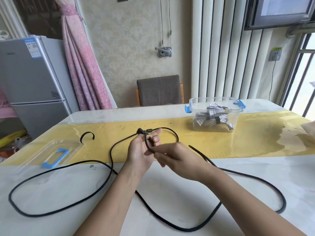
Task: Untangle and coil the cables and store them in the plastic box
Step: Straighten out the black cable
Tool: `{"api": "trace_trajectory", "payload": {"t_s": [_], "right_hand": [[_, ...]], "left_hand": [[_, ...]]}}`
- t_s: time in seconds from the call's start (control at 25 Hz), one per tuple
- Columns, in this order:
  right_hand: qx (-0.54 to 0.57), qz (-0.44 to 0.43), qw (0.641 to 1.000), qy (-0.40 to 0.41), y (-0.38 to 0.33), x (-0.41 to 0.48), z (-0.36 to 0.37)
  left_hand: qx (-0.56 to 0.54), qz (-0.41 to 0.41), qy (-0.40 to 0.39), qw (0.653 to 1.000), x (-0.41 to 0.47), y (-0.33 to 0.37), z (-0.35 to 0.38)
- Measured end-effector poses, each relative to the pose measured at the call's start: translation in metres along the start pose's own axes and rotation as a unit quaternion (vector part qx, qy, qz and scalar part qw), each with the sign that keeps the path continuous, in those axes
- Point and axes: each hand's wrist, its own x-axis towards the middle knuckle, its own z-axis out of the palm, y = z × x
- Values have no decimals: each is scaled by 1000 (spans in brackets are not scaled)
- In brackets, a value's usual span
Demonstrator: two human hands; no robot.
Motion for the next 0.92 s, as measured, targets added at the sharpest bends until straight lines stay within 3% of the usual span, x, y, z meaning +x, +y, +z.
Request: {"api": "trace_trajectory", "payload": {"t_s": [0.12,0.28,0.36,0.48,0.68,0.84,0.92], "right_hand": [[17,30,993,-111,1,-1,0],[49,104,980,-165,18,-1,-6],[64,127,972,-190,26,-1,-10],[86,160,966,-183,40,-2,-26],[53,195,967,-157,59,-9,-48],[-41,234,971,-40,61,-11,-61],[-68,256,964,30,64,-16,-74]], "left_hand": [[-74,53,-16,996,2,11,-7],[-117,89,-16,989,-2,24,-13],[-141,65,-34,987,-3,28,-16],[-181,-34,-176,967,-6,30,-18],[-6,-189,-338,922,-31,31,-15],[165,-209,-450,852,-38,26,-17],[198,-252,-485,814,-36,27,-16]]}}
